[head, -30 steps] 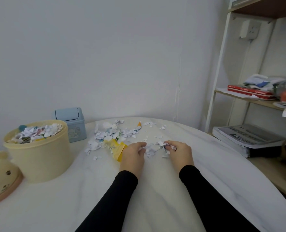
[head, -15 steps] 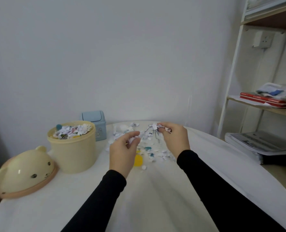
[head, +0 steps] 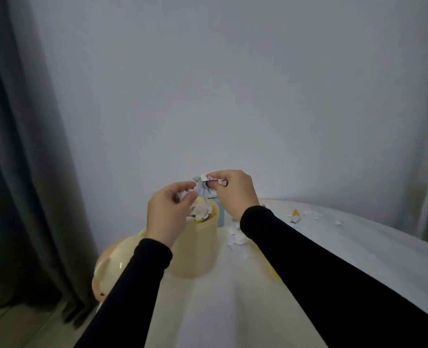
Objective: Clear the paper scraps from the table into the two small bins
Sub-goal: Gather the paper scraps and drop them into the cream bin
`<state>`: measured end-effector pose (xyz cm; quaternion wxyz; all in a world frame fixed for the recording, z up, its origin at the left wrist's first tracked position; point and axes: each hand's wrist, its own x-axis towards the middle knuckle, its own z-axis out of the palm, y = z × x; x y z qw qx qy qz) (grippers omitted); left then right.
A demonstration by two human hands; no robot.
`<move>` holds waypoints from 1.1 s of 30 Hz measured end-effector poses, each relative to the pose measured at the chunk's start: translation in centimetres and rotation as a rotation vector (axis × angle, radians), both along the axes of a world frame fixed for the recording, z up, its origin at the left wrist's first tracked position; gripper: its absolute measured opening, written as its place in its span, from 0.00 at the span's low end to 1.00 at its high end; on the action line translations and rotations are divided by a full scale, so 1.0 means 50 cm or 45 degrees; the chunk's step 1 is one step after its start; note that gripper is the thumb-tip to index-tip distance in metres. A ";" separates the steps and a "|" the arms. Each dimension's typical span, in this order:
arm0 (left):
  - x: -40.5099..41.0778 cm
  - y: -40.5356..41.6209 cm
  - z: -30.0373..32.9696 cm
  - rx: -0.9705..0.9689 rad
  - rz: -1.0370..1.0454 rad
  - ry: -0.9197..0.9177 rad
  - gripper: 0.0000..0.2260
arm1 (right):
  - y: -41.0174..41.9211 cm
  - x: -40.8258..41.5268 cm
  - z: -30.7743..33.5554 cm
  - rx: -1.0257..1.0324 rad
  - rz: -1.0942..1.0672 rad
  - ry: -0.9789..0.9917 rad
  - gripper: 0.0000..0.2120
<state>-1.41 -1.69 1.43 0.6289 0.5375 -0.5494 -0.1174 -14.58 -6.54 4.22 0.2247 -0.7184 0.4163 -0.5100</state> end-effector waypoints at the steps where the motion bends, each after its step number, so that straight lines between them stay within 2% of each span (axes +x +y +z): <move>1: 0.012 -0.009 0.000 0.016 -0.004 -0.004 0.06 | -0.007 0.016 0.000 -0.008 0.005 0.017 0.09; 8: 0.050 -0.050 -0.015 0.022 0.029 -0.111 0.05 | -0.043 0.060 -0.018 0.021 -0.001 0.199 0.10; 13: 0.075 -0.065 -0.026 0.130 0.079 -0.336 0.03 | -0.045 0.038 -0.026 0.023 0.078 0.666 0.16; 20: 0.085 -0.044 0.000 0.291 0.005 -0.518 0.09 | -0.042 0.013 -0.037 -0.018 0.112 0.581 0.11; 26: 0.091 -0.030 0.020 0.341 -0.028 -0.493 0.11 | -0.033 -0.001 -0.051 0.000 0.151 0.449 0.12; 30: 0.074 -0.035 0.005 0.371 -0.146 -0.437 0.11 | -0.023 0.002 -0.036 -0.022 0.169 0.494 0.12; 33: 0.064 -0.042 0.002 0.294 -0.013 -0.574 0.11 | -0.022 -0.005 -0.031 -0.064 0.081 0.525 0.12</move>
